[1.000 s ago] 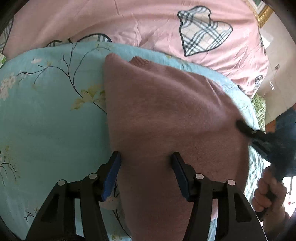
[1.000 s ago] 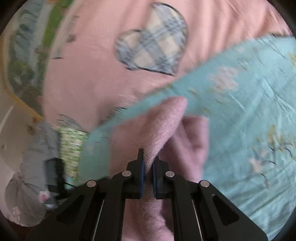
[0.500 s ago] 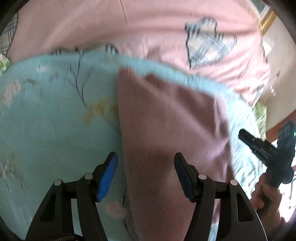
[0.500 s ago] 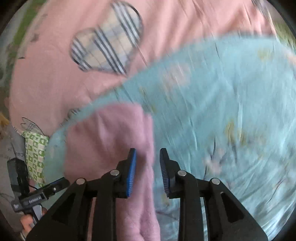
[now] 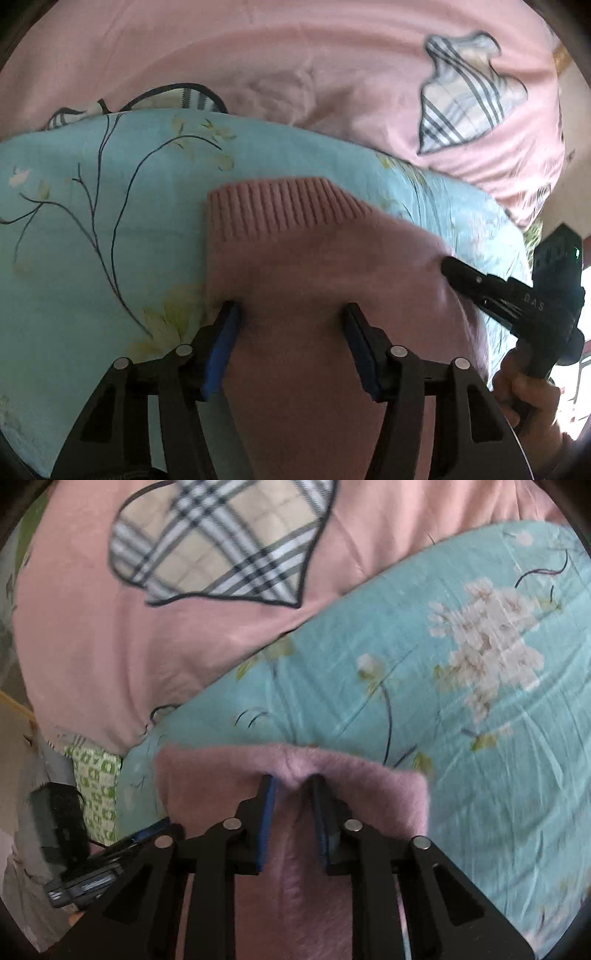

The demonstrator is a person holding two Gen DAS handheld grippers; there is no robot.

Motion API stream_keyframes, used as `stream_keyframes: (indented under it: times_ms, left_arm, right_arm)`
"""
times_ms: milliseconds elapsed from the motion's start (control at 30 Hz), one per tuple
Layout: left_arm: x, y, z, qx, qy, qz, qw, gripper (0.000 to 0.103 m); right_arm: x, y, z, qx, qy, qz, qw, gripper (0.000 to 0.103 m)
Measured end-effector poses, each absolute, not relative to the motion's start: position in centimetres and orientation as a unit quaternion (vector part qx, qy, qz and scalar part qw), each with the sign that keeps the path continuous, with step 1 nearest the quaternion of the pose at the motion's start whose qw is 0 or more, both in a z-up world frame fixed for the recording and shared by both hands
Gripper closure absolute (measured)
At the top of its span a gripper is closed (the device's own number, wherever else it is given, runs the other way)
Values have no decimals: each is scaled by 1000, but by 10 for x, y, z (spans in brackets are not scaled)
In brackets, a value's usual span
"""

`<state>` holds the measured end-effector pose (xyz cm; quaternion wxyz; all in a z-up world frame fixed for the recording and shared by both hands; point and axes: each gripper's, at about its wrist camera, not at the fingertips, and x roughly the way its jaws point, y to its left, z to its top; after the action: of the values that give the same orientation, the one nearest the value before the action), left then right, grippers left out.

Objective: Fold small clothes

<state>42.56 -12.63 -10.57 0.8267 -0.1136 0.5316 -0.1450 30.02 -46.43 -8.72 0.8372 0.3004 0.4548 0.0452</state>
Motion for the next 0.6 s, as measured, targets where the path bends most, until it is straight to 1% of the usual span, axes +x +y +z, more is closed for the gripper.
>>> stream_keyframes:
  times_ms: [33,100,167,233,300,333,400,533,600]
  left_arm:
    - [428,-125,-103,-116,532,-144,826,44]
    - [425,-123,-96,-118,536,-146,823,47]
    - [413,-122,-83,-118,531,-157,824,47]
    - [386,-120,-71,-113,526,-172,825,46]
    - [361,-117,-66,-109,526,-181,824,45]
    - [344,-115,-65,-105,529,-185,821,45]
    - [315,-112,-69,-100,536,-190,816,45]
    - [264,-104,-81,-108,559,-189,800,44]
    - [250,-102,-84,-124,564,-192,793,44]
  right_arm:
    - [301,-468,-86,306,449,41,839,86]
    - [294,-473,-77,311,434,29,845,82]
    - [277,-478,-64,322,418,23,849,82]
    - [256,-478,-51,327,409,34,851,82]
    - [230,-473,-42,322,406,45,854,79]
    - [212,-468,-37,315,409,51,855,78]
    - [179,-459,-34,304,415,55,856,72]
    - [125,-433,-38,304,435,61,846,71]
    - [99,-425,-42,311,438,66,841,71]
